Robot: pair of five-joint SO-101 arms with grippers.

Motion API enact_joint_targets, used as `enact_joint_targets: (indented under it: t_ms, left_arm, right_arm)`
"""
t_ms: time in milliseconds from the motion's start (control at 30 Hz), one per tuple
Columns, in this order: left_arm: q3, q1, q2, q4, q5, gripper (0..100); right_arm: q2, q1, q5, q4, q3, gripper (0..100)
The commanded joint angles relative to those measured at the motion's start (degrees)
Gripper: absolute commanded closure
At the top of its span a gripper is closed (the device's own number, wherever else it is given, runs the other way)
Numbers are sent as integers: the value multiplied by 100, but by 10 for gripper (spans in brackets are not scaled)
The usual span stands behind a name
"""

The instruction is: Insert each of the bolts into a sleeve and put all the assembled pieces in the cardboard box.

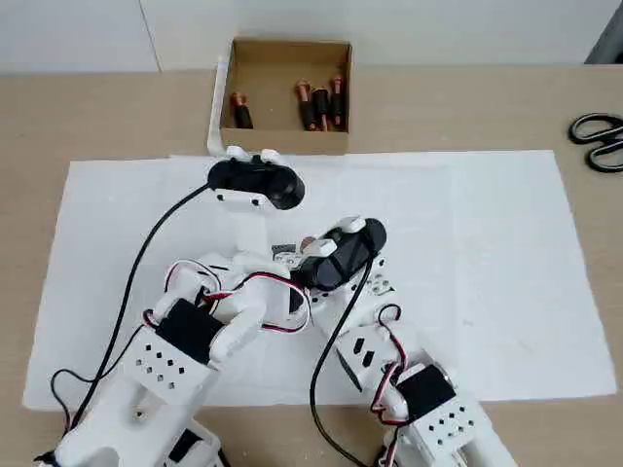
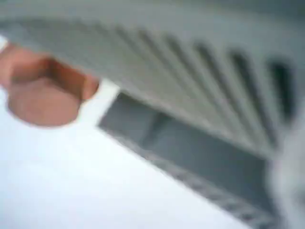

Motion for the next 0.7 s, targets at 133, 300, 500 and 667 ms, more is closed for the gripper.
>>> enact_joint_targets:
  t_ms: [133, 300, 500, 667]
  left_arm:
    - [-136, -26, -105, 466, -53, 839]
    - [-629, -325, -105, 1723, -105, 838]
    - [-1147, -985, -105, 2523, -1679, 838]
    - [-1253, -1503, -105, 2743, -3095, 838]
  right_arm:
    - [-136, 4, -44, -110, -62, 995]
    - [-136, 4, -44, -110, -26, 995]
    - [-136, 4, -44, -110, -9, 995]
    - [-136, 22, -44, -110, 0, 995]
